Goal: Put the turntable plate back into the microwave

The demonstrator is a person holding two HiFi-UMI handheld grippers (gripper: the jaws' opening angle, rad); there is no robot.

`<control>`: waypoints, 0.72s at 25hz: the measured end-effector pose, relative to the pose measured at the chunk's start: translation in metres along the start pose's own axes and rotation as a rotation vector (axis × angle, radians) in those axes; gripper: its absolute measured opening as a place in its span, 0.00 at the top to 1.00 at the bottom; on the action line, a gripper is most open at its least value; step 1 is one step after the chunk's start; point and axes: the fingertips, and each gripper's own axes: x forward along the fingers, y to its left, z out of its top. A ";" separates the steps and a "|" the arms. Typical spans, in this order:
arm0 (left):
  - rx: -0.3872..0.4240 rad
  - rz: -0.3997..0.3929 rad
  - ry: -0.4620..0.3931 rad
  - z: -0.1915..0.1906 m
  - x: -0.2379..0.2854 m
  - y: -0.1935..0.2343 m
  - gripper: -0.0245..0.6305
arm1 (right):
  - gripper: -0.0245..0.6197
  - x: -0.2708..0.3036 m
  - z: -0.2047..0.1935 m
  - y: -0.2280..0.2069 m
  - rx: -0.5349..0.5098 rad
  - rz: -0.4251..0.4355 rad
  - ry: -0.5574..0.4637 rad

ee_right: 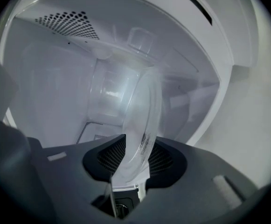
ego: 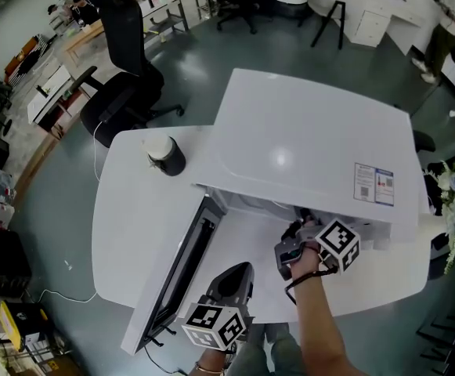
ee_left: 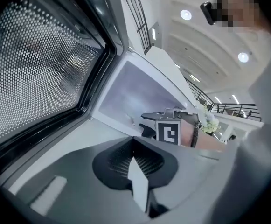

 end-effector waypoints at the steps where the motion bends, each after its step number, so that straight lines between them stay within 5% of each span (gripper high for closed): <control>1: -0.001 0.001 -0.001 0.000 0.000 0.000 0.96 | 0.78 0.000 -0.001 0.000 -0.003 -0.006 0.007; 18: -0.013 -0.004 -0.020 -0.003 -0.005 -0.010 0.96 | 0.75 -0.016 -0.008 -0.006 -0.024 -0.084 0.094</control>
